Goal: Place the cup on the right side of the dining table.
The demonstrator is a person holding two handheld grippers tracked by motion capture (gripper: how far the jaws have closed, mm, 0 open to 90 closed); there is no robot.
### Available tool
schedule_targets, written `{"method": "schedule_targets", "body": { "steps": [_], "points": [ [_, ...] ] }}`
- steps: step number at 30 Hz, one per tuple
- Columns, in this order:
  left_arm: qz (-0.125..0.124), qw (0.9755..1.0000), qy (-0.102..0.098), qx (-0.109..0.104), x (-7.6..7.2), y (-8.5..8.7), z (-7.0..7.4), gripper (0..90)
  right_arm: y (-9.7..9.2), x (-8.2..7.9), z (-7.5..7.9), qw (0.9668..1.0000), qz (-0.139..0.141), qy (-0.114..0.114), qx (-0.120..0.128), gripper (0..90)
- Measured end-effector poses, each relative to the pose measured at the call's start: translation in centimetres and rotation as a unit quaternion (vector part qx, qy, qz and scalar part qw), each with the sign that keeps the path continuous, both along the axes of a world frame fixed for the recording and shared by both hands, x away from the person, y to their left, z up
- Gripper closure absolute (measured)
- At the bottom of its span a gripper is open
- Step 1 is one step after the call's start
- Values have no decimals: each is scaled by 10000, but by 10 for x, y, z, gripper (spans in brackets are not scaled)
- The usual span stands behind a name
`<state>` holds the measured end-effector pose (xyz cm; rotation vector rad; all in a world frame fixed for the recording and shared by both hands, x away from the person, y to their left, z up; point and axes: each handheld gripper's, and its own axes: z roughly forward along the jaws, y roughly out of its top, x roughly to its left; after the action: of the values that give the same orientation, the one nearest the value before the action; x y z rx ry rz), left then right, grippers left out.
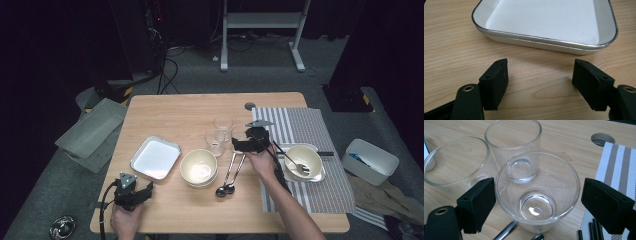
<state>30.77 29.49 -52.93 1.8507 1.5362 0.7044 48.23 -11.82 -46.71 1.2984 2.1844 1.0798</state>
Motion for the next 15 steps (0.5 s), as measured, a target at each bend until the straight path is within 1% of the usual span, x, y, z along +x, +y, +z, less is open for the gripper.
{"method": "schedule_targets", "body": {
  "steps": [2,7,10,15],
  "points": [
    [0,10000,-1,-2,0,0,0,293,2,2,0,10000,2,70,-39,121],
    [0,10000,0,-1,0,0,0,293,6,7,3,9999,1,54,-104,122],
    [1,10000,1,-3,0,0,0,293,7,9,2,10000,0,33,-83,125],
    [-4,10000,1,-7,0,0,0,293,7,12,-2,9999,45,99,-72,132]
  ]
}}
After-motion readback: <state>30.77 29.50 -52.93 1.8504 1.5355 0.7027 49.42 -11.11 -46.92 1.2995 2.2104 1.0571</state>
